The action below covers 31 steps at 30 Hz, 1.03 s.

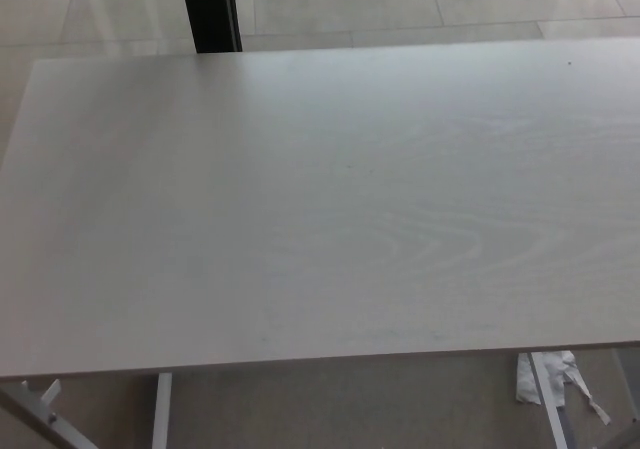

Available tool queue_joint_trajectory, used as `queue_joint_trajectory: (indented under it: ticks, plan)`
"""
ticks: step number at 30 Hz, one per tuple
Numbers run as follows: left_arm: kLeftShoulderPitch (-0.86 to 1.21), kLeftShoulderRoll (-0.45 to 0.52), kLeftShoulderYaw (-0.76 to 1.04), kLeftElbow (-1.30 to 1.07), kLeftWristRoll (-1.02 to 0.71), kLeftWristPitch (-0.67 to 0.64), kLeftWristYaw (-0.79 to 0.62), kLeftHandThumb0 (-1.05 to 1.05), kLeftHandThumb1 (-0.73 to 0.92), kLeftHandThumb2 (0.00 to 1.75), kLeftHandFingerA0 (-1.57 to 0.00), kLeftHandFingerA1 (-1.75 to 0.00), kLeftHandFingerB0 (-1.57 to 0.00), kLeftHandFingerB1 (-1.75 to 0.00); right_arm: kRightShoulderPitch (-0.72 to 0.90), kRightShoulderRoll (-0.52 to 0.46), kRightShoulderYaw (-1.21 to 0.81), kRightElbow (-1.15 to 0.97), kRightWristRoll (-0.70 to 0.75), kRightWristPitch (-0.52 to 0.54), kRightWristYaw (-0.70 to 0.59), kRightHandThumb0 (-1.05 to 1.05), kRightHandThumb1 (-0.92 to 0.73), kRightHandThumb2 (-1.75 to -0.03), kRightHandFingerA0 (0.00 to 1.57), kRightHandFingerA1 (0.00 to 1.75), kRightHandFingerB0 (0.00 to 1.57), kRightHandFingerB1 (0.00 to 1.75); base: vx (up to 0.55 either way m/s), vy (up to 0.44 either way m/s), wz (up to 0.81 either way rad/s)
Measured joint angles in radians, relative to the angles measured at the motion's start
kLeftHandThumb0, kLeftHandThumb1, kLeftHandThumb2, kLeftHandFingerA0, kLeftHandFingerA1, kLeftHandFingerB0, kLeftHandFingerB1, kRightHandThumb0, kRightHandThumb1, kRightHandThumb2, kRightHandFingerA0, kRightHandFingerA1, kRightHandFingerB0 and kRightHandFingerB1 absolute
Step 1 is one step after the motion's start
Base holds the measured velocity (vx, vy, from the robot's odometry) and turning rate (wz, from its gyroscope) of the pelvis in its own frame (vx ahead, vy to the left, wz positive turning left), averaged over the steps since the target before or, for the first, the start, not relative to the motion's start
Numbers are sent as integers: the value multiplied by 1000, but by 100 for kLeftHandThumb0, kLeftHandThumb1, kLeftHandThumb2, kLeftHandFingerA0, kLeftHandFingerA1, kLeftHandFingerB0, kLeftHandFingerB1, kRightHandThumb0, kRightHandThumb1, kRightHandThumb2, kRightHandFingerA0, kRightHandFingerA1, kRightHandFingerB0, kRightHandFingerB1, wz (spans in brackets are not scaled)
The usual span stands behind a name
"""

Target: Pick up a bottle and hand it

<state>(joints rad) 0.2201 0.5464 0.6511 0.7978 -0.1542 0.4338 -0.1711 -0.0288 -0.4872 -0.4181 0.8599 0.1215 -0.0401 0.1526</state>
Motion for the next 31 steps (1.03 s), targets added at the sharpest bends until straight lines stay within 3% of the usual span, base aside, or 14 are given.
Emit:
queue_joint_trajectory:
  ticks: [1,3,4,5,10,11,13,14,15,16,17,27,28,31]
  plan:
    - [-1,0,0,13,-3,-13,-11,-64,55,56,-76,-94,-29,-41,0,0,0,1,0,0,0,-66,-58,-58,109,134,43,64,0,0,0]
    - [-6,1,1,44,-9,-39,-30,-69,45,83,-61,-81,-30,-52,2,0,0,3,0,0,0,-66,-58,-58,108,133,42,63,0,0,0]
    - [-7,2,1,55,-11,-50,-39,-69,53,60,-61,-80,-35,-43,3,0,0,3,0,0,0,-66,-58,-58,107,130,43,63,0,0,0]
    - [-9,2,1,70,-14,-65,-49,-76,48,88,-46,-76,-30,-51,6,0,0,4,0,0,0,-64,-58,-58,111,130,43,65,0,0,0]
    - [-14,12,-7,111,-23,-126,-100,-72,44,86,-49,-76,-24,-51,16,-1,-1,6,0,1,1,-64,-59,-58,111,130,42,65,0,0,0]
    - [-17,17,-9,119,-25,-140,-111,-65,57,56,-42,-75,-29,-42,18,-2,-2,6,1,1,1,-65,-59,-57,113,127,42,65,0,0,0]
    - [-19,29,-13,128,-29,-167,-134,-65,56,57,-45,-76,-28,-42,21,-7,-3,7,1,1,2,-66,-59,-57,112,125,41,64,0,0,0]
    - [-19,36,-14,131,-31,-180,-145,-74,46,86,-48,-76,-25,-50,24,-12,-4,5,2,1,2,-66,-59,-58,109,128,42,64,0,0,0]
    - [-20,43,-15,136,-34,-193,-156,-74,46,86,-48,-76,-25,-50,26,-17,-4,5,2,1,2,-66,-59,-58,109,128,42,64,0,0,0]
    - [-21,49,-15,148,-38,-208,-165,-66,58,57,-39,-75,-29,-42,26,-22,-6,9,3,1,2,-67,-59,-58,109,132,42,65,0,0,0]
    - [-23,52,-15,160,-41,-219,-173,-73,44,85,-49,-77,-23,-51,27,-24,-7,11,3,1,2,-67,-59,-57,108,123,43,64,0,0,0]
    - [-30,56,-15,205,-70,-277,-227,-64,36,82,-47,-74,-38,-55,34,-26,-13,12,6,11,3,-66,-59,-58,107,126,41,65,0,0,0]
    - [-30,57,-14,205,-74,-283,-230,-65,45,54,-59,-75,-50,-44,34,-26,-13,12,5,11,3,-66,-59,-58,108,128,40,64,0,0,0]
    - [-27,57,-15,204,-84,-291,-234,-67,37,80,-65,-76,-53,-56,37,-26,-10,12,5,12,3,-66,-59,-58,105,134,40,62,0,0,0]
